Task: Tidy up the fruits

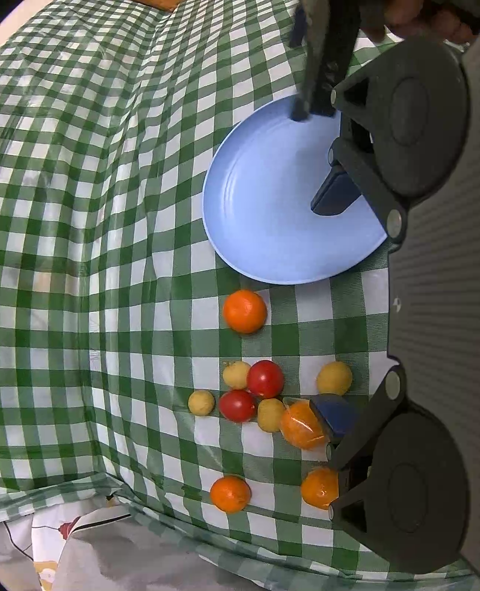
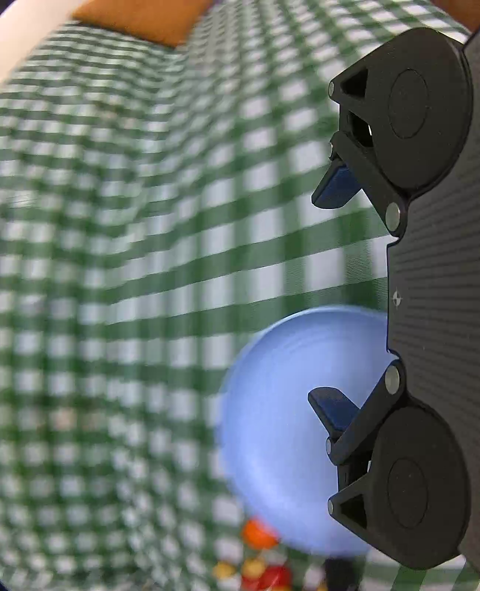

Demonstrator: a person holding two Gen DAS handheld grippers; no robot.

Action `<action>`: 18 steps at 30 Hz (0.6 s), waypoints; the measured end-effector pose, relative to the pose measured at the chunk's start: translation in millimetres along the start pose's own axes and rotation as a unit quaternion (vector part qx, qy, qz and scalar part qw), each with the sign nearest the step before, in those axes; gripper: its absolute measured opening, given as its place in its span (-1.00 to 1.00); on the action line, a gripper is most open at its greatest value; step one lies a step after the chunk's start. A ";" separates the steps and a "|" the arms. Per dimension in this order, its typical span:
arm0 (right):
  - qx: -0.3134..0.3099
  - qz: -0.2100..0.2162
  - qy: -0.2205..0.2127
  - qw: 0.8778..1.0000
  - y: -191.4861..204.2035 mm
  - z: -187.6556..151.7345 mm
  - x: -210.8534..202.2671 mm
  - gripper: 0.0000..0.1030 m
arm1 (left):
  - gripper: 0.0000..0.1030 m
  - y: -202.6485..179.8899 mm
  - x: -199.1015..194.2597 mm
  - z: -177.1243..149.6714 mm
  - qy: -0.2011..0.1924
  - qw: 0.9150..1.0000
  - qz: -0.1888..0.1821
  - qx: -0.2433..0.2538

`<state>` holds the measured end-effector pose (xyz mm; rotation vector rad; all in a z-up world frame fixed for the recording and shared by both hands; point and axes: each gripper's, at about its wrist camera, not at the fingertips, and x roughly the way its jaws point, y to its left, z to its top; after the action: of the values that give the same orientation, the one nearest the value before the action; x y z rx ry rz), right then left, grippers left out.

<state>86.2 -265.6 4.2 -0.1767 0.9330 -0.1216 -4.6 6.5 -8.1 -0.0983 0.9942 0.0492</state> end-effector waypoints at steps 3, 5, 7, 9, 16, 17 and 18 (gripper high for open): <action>0.021 0.000 0.055 0.998 1.4 -25.6 8.7 0.86 | 0.99 0.1 4.6 0.0 0.003 1.000 0.003 0.003; 0.031 -0.008 0.066 0.997 0.6 -26.2 8.9 0.86 | 0.99 -1.9 6.3 0.5 0.004 1.000 0.002 0.003; 0.025 -0.030 0.055 0.998 3.2 -27.8 1.8 0.88 | 0.99 -3.4 7.0 -0.5 0.006 1.000 0.001 0.007; 0.029 -0.049 0.052 0.997 12.6 -38.6 -12.5 0.86 | 0.99 -4.1 7.4 -2.3 0.006 1.000 -0.002 0.014; 0.039 -0.040 0.027 0.998 46.1 -64.8 -63.8 0.85 | 0.99 -11.5 -0.4 -13.7 -0.004 0.999 -0.017 0.034; 0.041 -0.034 0.020 0.998 29.3 -40.3 -43.0 0.85 | 0.99 -13.8 -3.3 -17.0 -0.007 0.999 -0.021 0.040; 0.038 -0.028 0.011 0.999 37.7 -48.9 -55.4 0.83 | 0.99 -14.1 -4.6 -18.1 -0.010 0.999 -0.026 0.046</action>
<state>15.1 -223.6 11.7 -0.1314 0.9449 -0.2119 -21.0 -9.4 -13.2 -0.0398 0.9714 -0.0428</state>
